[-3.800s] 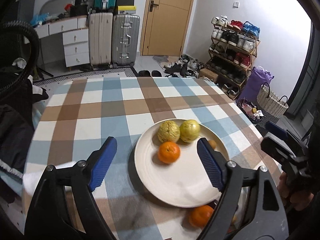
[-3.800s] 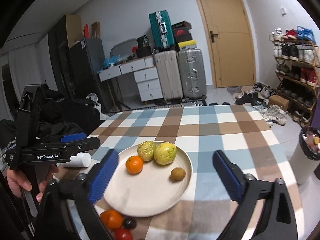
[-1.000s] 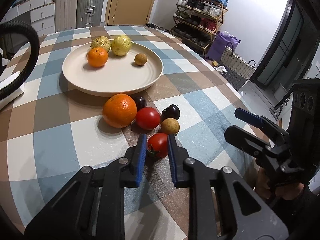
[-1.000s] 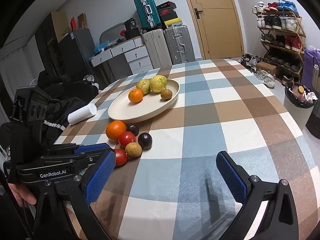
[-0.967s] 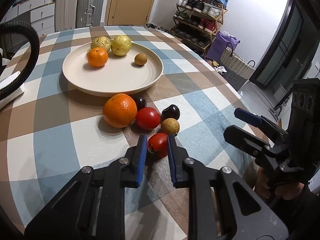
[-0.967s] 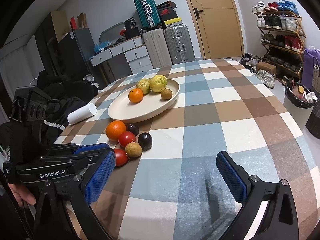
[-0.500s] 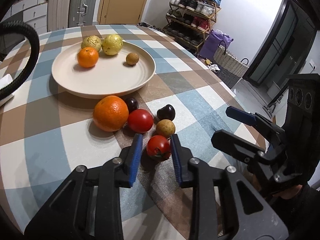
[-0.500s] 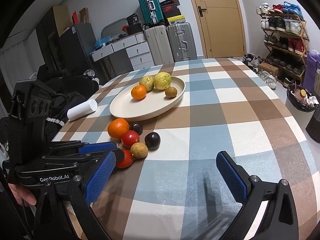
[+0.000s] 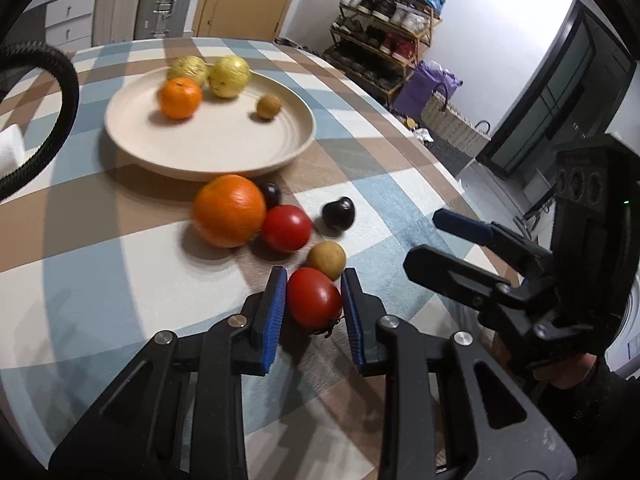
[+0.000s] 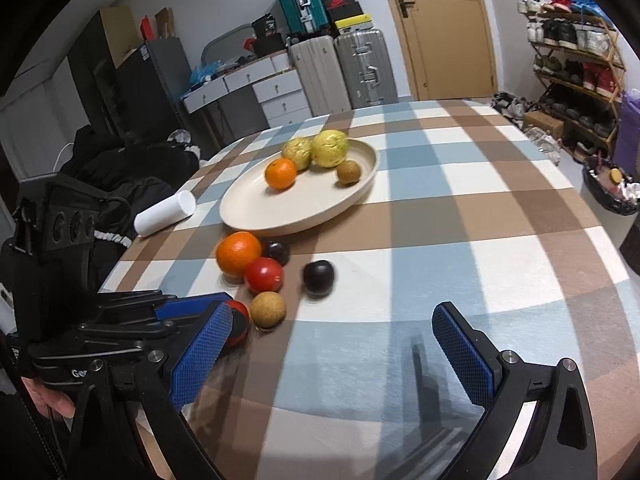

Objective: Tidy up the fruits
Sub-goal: 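Lift the tomato with the left tool while the right tool grasps the brown kiwi, then carry the tomato and kiwi onto the cream plate and open both tools, then withdraw both tools from the plate toward the remaining fruits, then grasp a dark purple plum with the right tool while the left tool grasps the orange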

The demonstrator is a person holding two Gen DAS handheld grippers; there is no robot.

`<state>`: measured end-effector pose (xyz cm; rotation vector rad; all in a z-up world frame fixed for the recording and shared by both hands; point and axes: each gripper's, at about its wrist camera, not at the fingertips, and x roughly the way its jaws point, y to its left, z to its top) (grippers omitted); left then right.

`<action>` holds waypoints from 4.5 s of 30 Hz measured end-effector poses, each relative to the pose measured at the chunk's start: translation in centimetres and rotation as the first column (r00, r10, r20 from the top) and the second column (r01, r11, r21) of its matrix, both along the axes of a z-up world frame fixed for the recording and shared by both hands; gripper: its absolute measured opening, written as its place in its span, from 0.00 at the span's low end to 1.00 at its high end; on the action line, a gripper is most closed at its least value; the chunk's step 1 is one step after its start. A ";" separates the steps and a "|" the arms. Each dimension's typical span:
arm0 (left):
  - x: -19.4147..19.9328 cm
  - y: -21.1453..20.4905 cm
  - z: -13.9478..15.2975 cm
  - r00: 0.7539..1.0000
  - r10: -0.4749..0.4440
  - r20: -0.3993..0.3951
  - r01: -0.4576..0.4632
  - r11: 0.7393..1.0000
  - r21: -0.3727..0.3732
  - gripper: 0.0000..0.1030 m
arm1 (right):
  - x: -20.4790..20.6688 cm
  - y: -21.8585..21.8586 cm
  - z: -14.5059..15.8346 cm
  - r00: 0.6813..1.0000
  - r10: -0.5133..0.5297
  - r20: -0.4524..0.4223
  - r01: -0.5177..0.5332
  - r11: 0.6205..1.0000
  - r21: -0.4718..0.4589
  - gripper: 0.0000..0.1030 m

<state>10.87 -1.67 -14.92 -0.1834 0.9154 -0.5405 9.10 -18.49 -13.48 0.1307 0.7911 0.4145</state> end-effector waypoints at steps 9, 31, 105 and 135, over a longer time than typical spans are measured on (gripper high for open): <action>-0.8 5.0 2.4 0.995 0.091 0.039 -0.090 0.995 -0.038 0.24 | 1.2 4.1 -1.4 0.993 0.083 -0.081 -0.085 0.996 -0.029 0.74; 2.4 10.2 4.7 0.978 0.193 0.080 -0.188 0.980 -0.060 0.24 | 1.8 4.4 0.4 0.997 0.073 0.005 -0.072 0.996 -0.054 0.25; 6.5 5.1 9.9 0.908 0.316 0.274 -0.356 0.928 0.111 0.98 | 4.5 0.3 6.6 0.976 0.028 0.216 -0.026 1.000 -0.010 0.98; 0.0 5.6 1.1 0.904 0.417 0.089 -0.425 0.900 0.100 0.99 | 4.3 0.6 -1.1 0.996 0.055 -0.070 -0.053 0.998 0.036 0.70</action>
